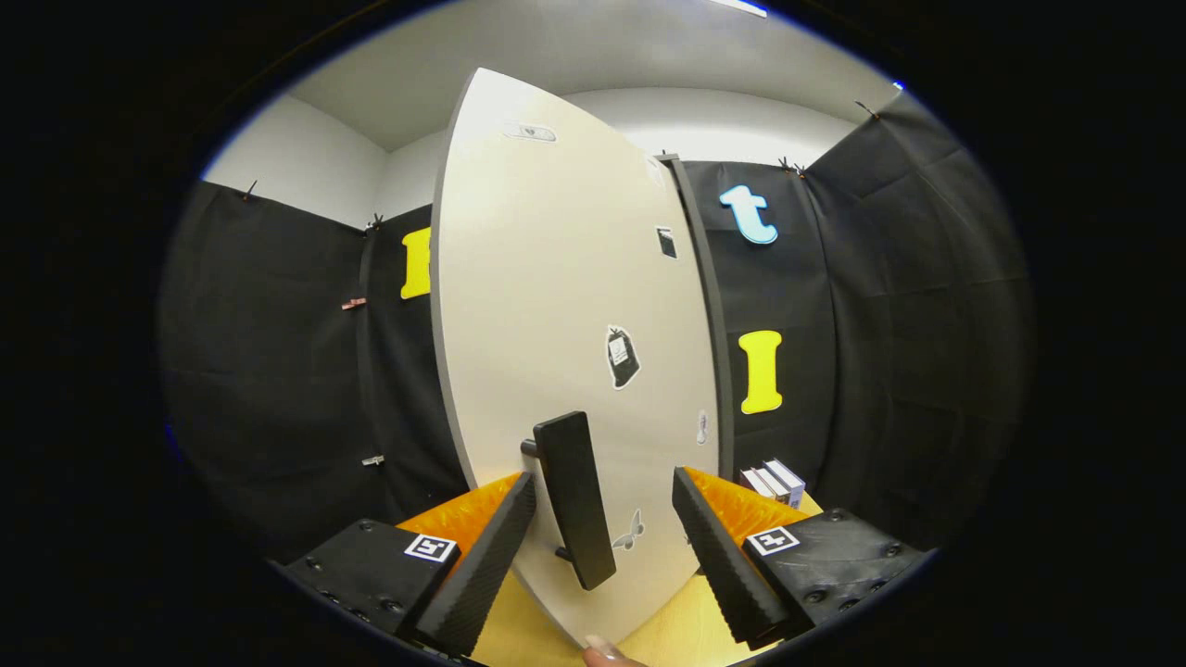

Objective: Open the shoe cabinet door, grab the shoes and put them into the shoe cabinet, then close the shoe cabinet door.

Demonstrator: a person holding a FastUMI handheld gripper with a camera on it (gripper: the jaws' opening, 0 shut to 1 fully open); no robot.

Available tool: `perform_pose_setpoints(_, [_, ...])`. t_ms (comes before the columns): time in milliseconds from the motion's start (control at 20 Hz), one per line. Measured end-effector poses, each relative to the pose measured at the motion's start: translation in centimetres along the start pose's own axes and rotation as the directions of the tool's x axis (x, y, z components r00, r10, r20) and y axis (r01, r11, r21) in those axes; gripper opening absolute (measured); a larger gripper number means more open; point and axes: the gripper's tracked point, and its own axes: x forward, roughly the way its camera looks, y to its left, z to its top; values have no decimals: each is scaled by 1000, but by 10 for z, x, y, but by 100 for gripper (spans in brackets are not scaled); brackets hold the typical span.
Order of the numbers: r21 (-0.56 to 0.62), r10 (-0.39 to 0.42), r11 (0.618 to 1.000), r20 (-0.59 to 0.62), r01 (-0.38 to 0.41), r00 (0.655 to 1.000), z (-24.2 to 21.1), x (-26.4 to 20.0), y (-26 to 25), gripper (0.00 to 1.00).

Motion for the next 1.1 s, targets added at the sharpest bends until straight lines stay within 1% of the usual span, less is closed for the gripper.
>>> perform_pose_setpoints(300, [-6,53,999,-9,-53,999,-13,43,58,98])
perform_pose_setpoints(500, [-25,79,997,13,-78,997,-11,64,88,98])
perform_pose_setpoints(750, [-39,83,996,36,-82,996,-6,73,109,98])
perform_pose_setpoints(1100, [-62,59,997,40,-56,997,-5,82,121,98])
